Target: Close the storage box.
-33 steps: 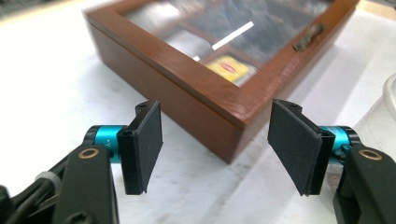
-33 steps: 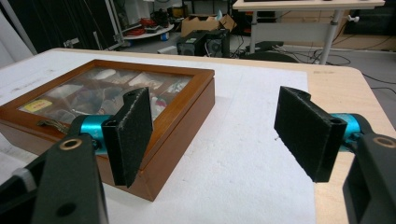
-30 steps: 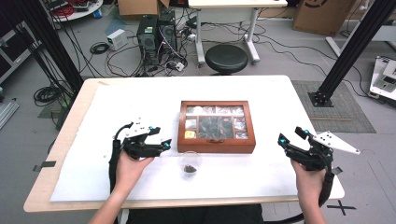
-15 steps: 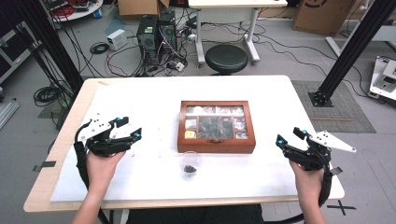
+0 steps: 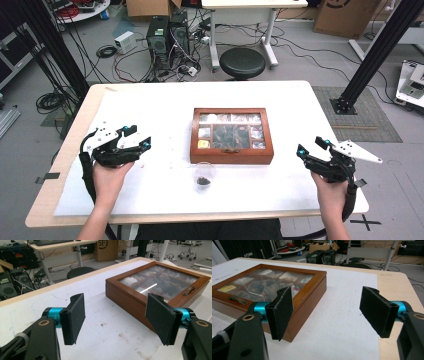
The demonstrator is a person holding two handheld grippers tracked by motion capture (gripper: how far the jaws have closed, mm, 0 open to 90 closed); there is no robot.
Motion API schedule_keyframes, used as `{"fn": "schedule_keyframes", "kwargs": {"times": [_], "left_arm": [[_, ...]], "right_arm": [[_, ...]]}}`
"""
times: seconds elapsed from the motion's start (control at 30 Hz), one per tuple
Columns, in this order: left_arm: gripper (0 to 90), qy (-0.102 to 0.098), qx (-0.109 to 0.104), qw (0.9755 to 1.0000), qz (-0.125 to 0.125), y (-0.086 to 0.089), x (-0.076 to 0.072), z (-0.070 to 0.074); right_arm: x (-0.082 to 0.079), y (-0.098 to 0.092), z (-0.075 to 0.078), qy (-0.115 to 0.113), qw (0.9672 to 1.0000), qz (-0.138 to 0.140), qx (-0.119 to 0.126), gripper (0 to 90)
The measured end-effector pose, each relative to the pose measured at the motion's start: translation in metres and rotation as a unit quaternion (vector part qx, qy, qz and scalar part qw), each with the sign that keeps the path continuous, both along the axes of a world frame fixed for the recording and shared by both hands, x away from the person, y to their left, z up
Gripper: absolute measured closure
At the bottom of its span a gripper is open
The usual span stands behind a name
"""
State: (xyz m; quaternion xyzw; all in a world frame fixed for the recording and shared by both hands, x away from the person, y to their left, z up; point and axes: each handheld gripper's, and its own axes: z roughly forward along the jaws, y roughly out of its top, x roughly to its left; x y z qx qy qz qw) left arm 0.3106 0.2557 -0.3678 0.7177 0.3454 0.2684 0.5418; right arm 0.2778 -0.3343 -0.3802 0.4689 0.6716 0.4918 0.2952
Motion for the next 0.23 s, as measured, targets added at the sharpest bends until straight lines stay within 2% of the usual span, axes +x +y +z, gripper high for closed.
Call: {"fn": "schedule_keyframes", "kwargs": {"times": [0.23], "left_arm": [[32.2,0.002,-0.001,1.0000,0.001,0.0003,0.0009,-0.0011]], "right_arm": [[0.0011,-0.0002,-0.0002,0.000,1.0000,0.000,-0.001,27.2]]}}
